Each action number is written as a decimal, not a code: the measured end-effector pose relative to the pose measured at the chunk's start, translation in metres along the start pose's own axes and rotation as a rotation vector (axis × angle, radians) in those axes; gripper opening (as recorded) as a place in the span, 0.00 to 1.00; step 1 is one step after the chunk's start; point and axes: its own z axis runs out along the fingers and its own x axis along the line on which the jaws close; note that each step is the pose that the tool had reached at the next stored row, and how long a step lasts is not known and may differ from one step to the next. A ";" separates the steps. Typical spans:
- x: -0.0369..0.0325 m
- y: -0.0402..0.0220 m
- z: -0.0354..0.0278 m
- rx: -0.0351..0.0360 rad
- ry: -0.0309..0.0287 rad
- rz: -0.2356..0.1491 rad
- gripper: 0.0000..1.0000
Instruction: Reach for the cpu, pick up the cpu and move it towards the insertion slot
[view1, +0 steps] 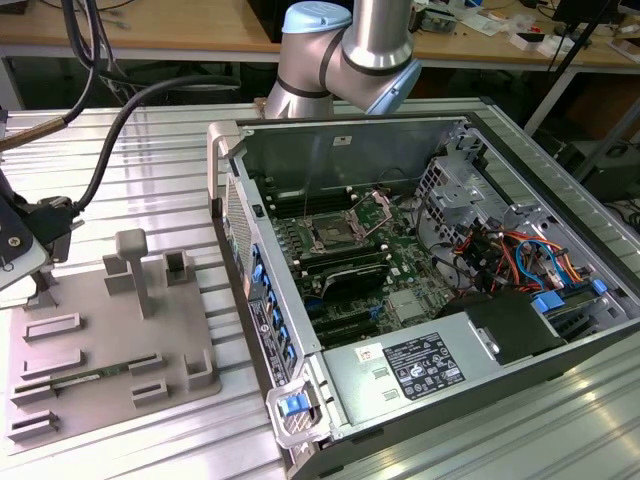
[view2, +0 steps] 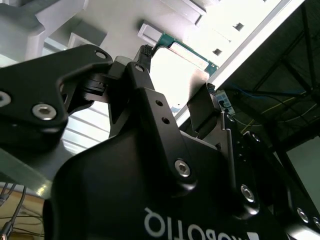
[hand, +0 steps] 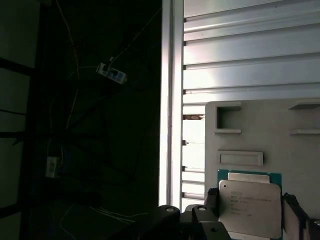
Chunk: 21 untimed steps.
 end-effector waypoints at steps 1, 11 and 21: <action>0.0000 0.0000 -0.0006 0.0000 0.0001 0.000 0.55; 0.0001 0.0007 -0.0083 0.0000 0.0001 0.000 0.55; 0.0002 0.0012 -0.0154 0.0000 0.0000 0.000 0.55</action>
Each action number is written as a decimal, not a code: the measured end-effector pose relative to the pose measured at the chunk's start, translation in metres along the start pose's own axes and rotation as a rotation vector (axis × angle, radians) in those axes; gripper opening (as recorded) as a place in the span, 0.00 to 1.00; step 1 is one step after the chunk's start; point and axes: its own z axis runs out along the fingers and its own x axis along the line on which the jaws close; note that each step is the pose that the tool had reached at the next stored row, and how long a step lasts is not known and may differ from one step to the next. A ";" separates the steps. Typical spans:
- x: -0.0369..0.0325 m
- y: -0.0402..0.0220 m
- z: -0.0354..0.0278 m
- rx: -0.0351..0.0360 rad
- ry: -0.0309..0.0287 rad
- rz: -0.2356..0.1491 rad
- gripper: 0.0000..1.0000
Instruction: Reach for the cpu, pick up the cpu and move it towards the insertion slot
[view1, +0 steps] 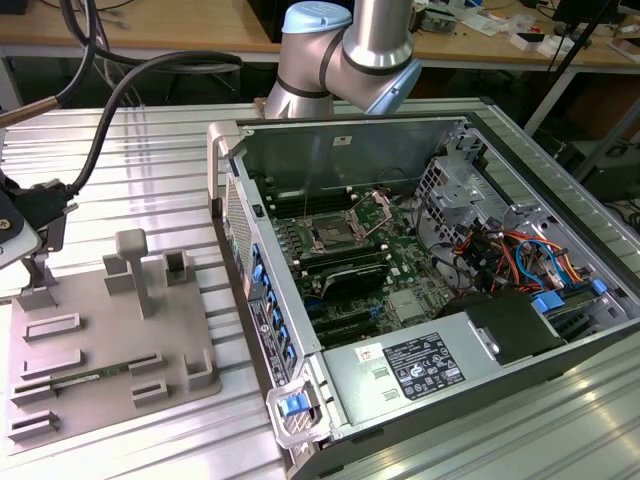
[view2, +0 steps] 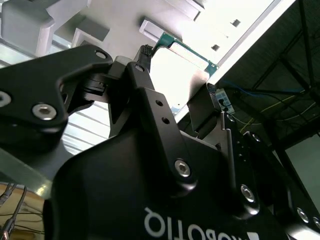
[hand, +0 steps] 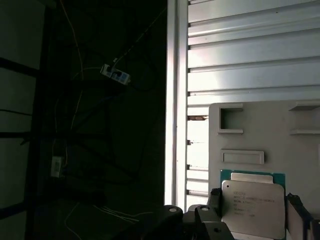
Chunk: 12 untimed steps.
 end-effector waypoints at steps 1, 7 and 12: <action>0.0000 0.0001 -0.0007 0.0000 0.0000 0.000 0.55; 0.0001 0.0004 -0.0050 0.0000 0.0000 0.000 0.55; 0.0002 0.0008 -0.0098 0.0000 0.0000 0.000 0.55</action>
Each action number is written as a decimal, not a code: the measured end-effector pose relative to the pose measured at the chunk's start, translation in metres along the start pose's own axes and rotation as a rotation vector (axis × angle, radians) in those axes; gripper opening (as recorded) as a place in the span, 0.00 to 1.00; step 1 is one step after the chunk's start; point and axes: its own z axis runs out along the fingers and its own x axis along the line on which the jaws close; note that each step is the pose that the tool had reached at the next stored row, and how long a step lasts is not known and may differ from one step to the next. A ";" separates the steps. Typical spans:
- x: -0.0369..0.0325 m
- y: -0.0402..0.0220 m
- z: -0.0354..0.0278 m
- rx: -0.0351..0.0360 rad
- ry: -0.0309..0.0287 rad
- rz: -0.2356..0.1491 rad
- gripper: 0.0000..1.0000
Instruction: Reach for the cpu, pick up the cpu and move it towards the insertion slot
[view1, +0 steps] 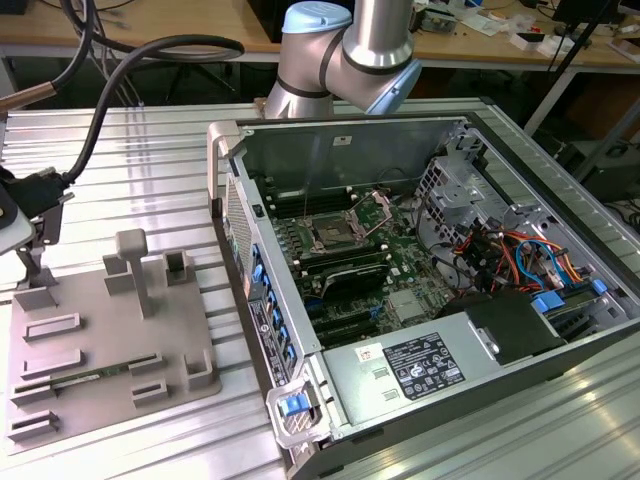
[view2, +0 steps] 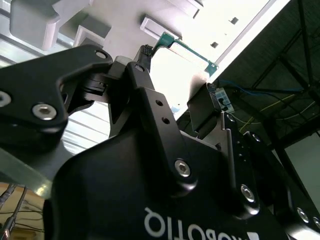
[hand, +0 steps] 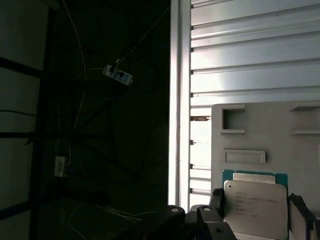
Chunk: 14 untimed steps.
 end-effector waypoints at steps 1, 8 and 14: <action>0.0000 0.0000 -0.0005 0.0000 0.0000 0.000 0.55; 0.0001 0.0004 -0.0053 0.0000 0.0001 0.000 0.55; 0.0001 0.0007 -0.0091 -0.0001 0.0000 0.000 0.55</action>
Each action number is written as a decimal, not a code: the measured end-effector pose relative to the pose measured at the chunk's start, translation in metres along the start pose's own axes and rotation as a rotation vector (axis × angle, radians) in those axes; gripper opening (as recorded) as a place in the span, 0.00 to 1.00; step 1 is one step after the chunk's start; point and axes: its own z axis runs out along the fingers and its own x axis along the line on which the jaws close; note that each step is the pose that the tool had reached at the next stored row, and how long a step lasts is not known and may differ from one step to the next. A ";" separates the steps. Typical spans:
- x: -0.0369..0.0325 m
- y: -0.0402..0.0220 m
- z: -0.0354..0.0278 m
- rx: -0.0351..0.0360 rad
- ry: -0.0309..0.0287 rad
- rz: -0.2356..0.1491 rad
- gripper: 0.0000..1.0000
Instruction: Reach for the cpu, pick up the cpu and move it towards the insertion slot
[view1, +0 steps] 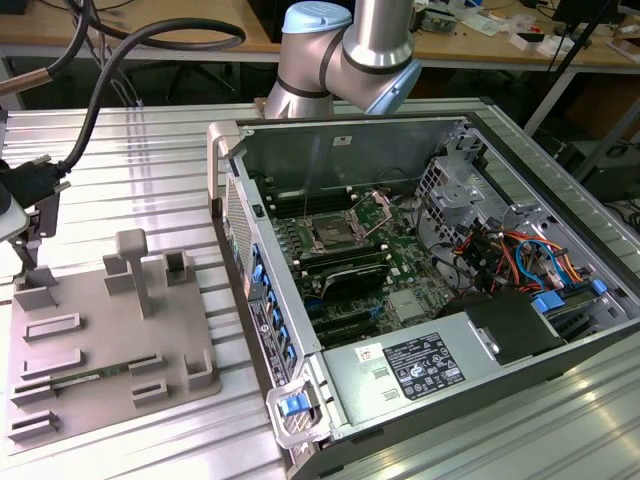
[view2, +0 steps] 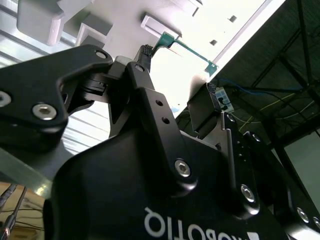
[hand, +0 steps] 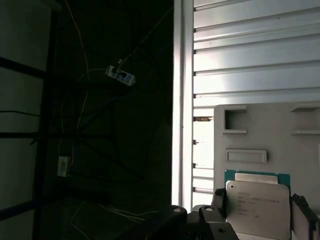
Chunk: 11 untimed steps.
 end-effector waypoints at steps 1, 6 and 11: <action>0.0000 0.0001 -0.0005 0.0000 0.0000 0.000 0.55; 0.0001 0.0003 -0.0041 0.0001 0.0001 0.000 0.55; 0.0001 0.0006 -0.0068 0.0000 0.0000 0.000 0.55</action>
